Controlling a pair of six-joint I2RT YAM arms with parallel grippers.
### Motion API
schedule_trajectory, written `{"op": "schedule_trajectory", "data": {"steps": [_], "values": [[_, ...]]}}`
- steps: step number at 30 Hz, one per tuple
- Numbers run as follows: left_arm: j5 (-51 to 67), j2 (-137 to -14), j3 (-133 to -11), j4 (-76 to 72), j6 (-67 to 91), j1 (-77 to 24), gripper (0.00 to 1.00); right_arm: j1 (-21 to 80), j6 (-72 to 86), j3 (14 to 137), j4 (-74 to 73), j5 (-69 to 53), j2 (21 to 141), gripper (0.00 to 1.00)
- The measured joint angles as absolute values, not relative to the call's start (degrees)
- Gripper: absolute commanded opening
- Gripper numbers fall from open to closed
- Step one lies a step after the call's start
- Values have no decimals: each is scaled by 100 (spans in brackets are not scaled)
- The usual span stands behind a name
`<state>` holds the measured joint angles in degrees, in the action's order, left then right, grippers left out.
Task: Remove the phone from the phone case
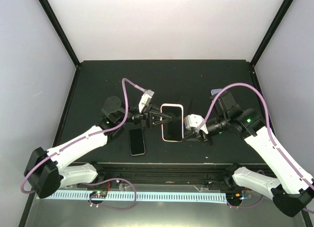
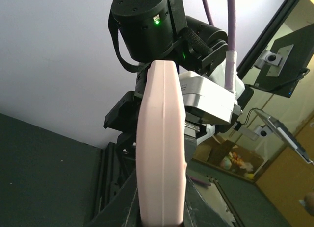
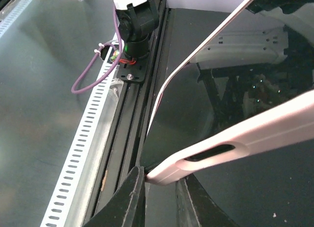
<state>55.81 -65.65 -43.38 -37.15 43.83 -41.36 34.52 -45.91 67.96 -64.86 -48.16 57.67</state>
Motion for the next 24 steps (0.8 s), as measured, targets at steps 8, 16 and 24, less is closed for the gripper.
{"op": "schedule_trajectory", "data": {"steps": [8,16,24], "values": [[5537,-6569,-4348,-3959,5009,-4147,2,3503,-4810,6866,-6370,-4552,5739,10],[5273,-6536,-4296,-4219,5186,-4145,2,3500,-3959,6600,-5704,-4466,5544,15],[4689,-6453,-3916,-4545,5186,-4115,1,3380,-2154,6169,-4803,-4226,5568,41]]}}
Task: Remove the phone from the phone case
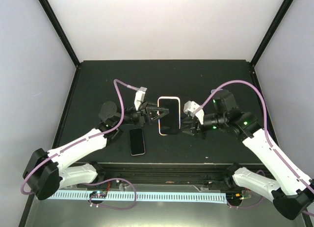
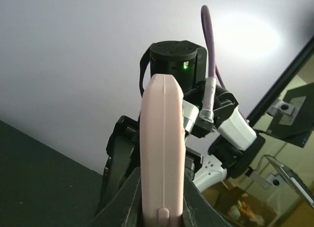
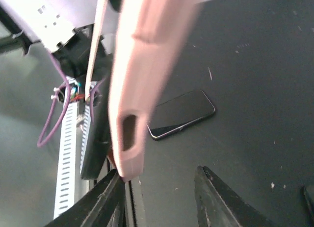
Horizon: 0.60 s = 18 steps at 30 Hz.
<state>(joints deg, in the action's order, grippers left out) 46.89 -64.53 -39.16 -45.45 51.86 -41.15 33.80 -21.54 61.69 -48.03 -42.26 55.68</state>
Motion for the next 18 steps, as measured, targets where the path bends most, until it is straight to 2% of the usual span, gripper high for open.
{"op": "schedule_trajectory", "data": {"steps": [6,15,18], "values": [[4064,-6438,-3684,-4917,5162,-4104,2,3002,-976,6163,-4320,-4254,5771,50],[3507,-6464,-3514,-5332,5148,-4134,2,2405,-69,6243,-3695,-5264,6219,70],[3511,-6466,-3514,-5376,5061,-4202,2,2342,14,6267,-3568,-5616,6292,71]]}}
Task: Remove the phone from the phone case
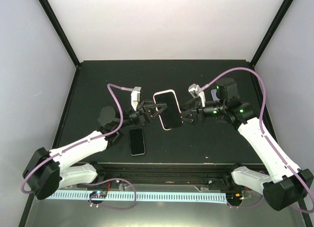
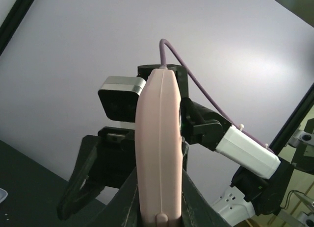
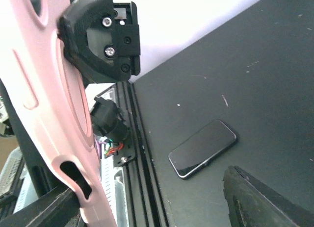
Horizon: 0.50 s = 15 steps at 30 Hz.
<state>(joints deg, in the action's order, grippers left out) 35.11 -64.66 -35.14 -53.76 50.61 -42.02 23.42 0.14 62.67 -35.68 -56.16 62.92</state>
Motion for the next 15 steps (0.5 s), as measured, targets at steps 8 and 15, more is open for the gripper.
{"op": "schedule_trajectory", "data": {"steps": [8,15], "values": [[3555,-6440,-3736,-4912,4536,-4320,6,2298,75,6267,-3474,-6189,6252,31],[3028,-6254,-3959,-3920,4211,-4401,46,2290,298,6077,-3299,-6311,6097,1]]}}
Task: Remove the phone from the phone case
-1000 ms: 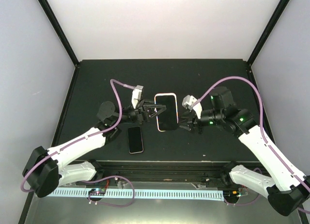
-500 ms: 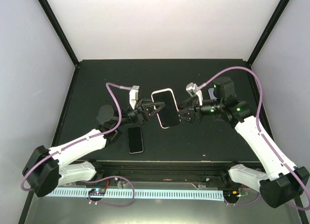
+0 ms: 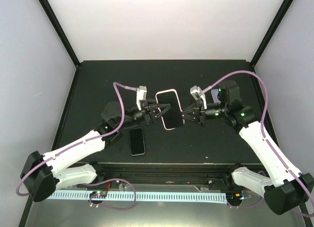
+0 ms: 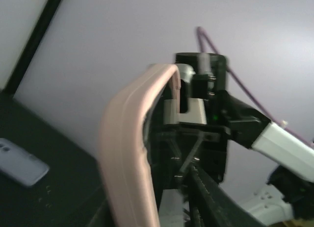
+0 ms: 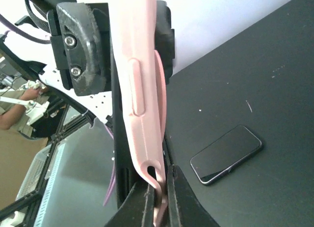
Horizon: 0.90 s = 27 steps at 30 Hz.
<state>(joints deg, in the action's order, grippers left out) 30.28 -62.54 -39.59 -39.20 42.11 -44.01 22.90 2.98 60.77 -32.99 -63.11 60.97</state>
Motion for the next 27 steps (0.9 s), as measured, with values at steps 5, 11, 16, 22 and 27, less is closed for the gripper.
{"op": "schedule_trajectory", "data": {"steps": [5,11,16,22,27], "values": [[2112,-6182,-4528,-2121,3590,-4460,67,2272,762,5513,-2897,-6027,5859,1],[137,-5513,-4873,-692,2930,-4593,67,2213,1669,4753,-2421,-5019,5682,1],[-1201,-5312,-4845,-163,2434,-5164,61,2200,2318,4394,-2283,-4163,6018,1],[-2257,-6088,-4770,370,2001,-6027,65,2182,2814,4331,-2294,-3406,6536,1],[-2687,-7133,-4757,248,1752,-6549,67,2091,2952,4346,-2364,-3083,7002,1]]}}
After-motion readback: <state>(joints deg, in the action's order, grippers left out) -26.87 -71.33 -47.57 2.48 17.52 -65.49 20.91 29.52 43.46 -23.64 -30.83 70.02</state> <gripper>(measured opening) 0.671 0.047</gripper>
